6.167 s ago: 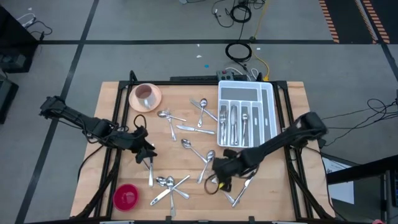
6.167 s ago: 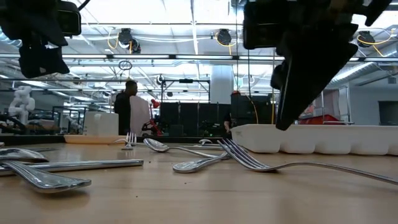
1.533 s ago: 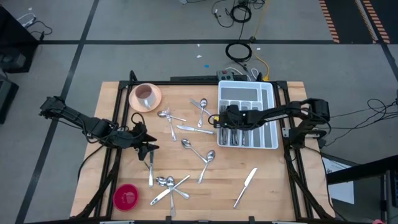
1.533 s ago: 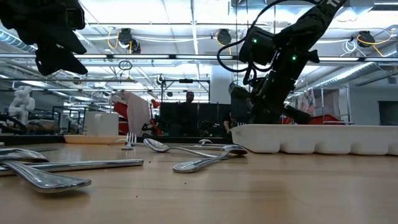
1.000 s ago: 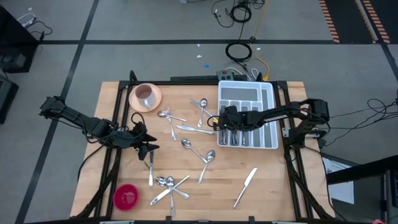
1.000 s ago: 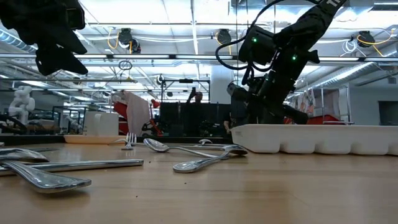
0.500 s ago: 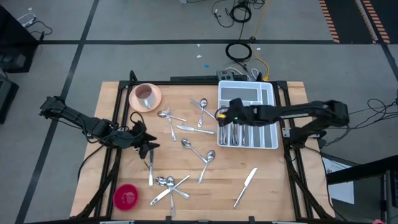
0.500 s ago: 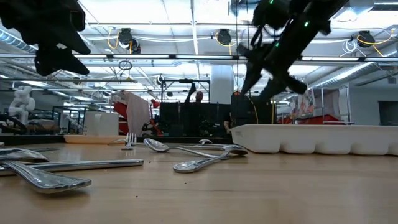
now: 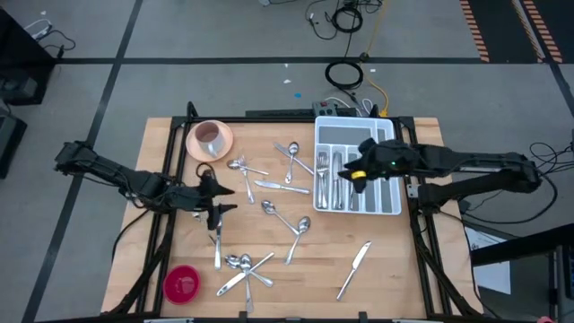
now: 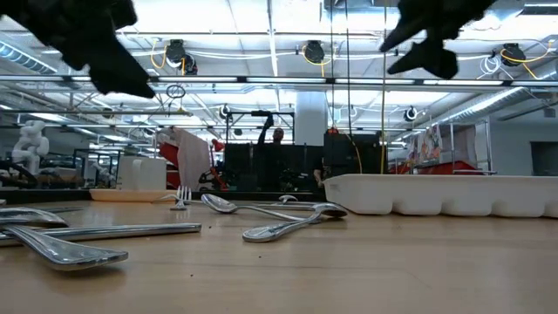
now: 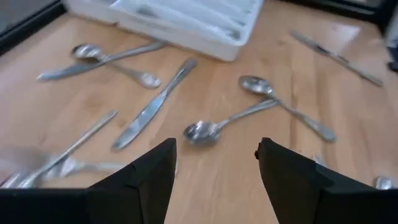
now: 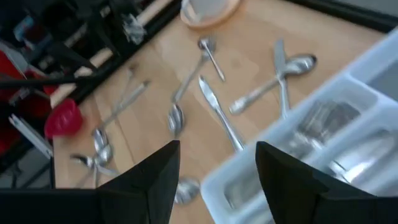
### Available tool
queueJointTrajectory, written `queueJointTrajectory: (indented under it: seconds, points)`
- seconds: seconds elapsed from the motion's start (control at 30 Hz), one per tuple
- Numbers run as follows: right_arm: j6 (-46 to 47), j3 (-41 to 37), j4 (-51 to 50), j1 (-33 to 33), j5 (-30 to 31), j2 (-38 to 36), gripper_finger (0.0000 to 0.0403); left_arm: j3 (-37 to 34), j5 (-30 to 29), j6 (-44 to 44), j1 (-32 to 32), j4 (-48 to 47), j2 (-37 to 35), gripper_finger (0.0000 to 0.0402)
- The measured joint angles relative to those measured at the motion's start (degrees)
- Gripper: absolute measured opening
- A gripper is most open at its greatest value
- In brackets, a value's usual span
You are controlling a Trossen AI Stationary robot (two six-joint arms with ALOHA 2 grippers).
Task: Sort silverware
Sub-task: Put the silver spoon into the white silverware tray
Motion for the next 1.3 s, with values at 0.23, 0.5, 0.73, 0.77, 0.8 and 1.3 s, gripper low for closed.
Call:
queueJointTrajectory:
  seconds: [0.23,0.5,0.73,0.77,0.8,1.3]
  points:
    - [0.88,0.00,-11.28,2.74,0.02,-2.45,0.0201,1.66,27.00,5.49,2.43,-0.41,10.49,0.0228]
    - [0.48,0.00,-14.06,3.95,0.06,-2.00,0.0201,6.80,32.30,12.78,-8.26,-4.29,18.41,0.0191]
    - [-1.86,0.00,-14.11,3.95,0.13,-1.94,0.0201,14.17,29.23,29.97,-13.85,-5.62,25.05,0.0195]
    - [-1.88,0.00,-14.11,3.95,0.13,-1.94,0.0201,15.06,29.22,31.47,-14.09,-6.98,26.39,0.0198]
    - [-1.94,0.00,-14.11,3.95,0.13,-1.97,0.0201,15.89,28.81,32.38,-14.15,-8.51,27.76,0.0202]
    - [-1.13,0.00,-14.22,3.93,-0.03,-1.94,0.0201,16.27,28.33,-12.82,-10.05,-11.74,38.49,0.0227]
